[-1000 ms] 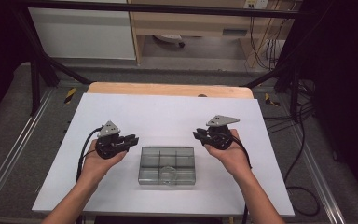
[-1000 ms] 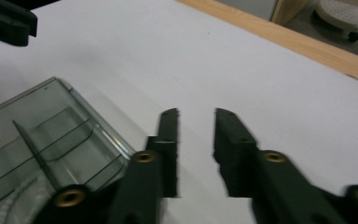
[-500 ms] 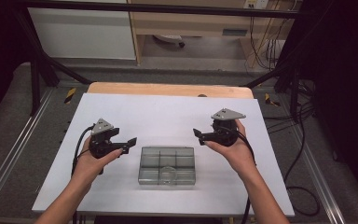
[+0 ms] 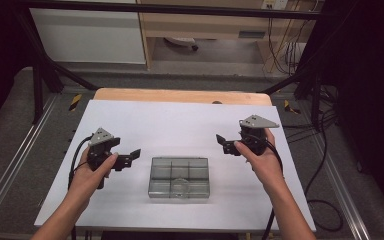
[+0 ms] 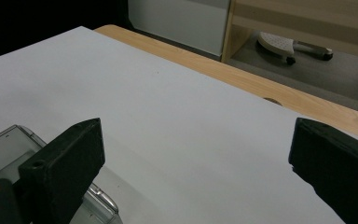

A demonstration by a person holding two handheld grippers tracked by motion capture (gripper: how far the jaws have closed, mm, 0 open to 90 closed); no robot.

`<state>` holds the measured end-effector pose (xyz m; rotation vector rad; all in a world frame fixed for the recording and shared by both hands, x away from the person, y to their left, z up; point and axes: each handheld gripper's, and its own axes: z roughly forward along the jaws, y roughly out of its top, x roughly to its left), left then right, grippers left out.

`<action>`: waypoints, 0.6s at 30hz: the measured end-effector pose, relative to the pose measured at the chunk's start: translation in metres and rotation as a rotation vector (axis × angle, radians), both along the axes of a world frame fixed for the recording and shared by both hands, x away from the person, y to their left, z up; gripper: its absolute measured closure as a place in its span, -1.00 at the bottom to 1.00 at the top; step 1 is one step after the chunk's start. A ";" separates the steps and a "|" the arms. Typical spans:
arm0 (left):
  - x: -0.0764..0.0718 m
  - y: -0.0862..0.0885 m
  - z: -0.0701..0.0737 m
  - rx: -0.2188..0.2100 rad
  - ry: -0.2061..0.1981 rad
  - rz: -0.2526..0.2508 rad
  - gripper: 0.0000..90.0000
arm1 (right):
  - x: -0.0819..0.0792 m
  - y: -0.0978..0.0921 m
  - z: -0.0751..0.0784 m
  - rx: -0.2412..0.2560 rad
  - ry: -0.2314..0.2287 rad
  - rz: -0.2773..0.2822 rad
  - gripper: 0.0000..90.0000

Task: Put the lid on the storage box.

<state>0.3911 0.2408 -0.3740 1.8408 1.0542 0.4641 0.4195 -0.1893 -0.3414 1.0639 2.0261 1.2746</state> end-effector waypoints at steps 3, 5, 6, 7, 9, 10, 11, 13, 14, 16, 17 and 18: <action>-0.004 0.005 -0.002 -0.008 0.002 0.007 -0.81 | -0.004 -0.006 -0.001 0.010 -0.002 -0.011 -0.91; -0.007 0.010 -0.002 -0.010 -0.006 0.007 -0.81 | -0.007 -0.011 -0.002 0.006 -0.006 -0.023 -0.91; -0.009 0.013 -0.003 -0.016 -0.013 0.009 -0.80 | -0.008 -0.014 -0.002 0.007 -0.007 -0.028 -0.91; -0.011 0.015 -0.003 -0.024 -0.014 0.016 -0.81 | -0.010 -0.017 -0.003 0.011 -0.008 -0.033 -0.91; -0.015 0.021 -0.004 -0.034 -0.025 0.025 -0.81 | -0.015 -0.024 -0.005 0.010 -0.011 -0.044 -0.87; -0.018 0.024 -0.005 -0.041 -0.031 0.030 -0.81 | -0.018 -0.027 -0.006 0.018 -0.005 -0.044 -0.84; -0.020 0.026 -0.006 -0.046 -0.032 0.036 -0.81 | -0.020 -0.030 -0.009 0.024 -0.001 -0.045 -0.84; -0.026 0.031 -0.009 -0.050 -0.032 0.046 -0.81 | -0.027 -0.037 -0.015 0.034 0.008 -0.049 -0.84; -0.029 0.033 -0.011 -0.044 -0.028 0.054 -0.81 | -0.030 -0.040 -0.018 0.032 0.004 -0.055 -0.84; -0.034 0.037 -0.017 -0.039 -0.026 0.060 -0.80 | -0.037 -0.046 -0.025 0.039 0.011 -0.072 -0.84; -0.037 0.038 -0.020 -0.041 -0.022 0.062 -0.80 | -0.040 -0.050 -0.028 0.038 0.011 -0.079 -0.84; -0.040 0.039 -0.024 -0.043 -0.016 0.061 -0.80 | -0.044 -0.052 -0.031 0.041 0.015 -0.089 -0.84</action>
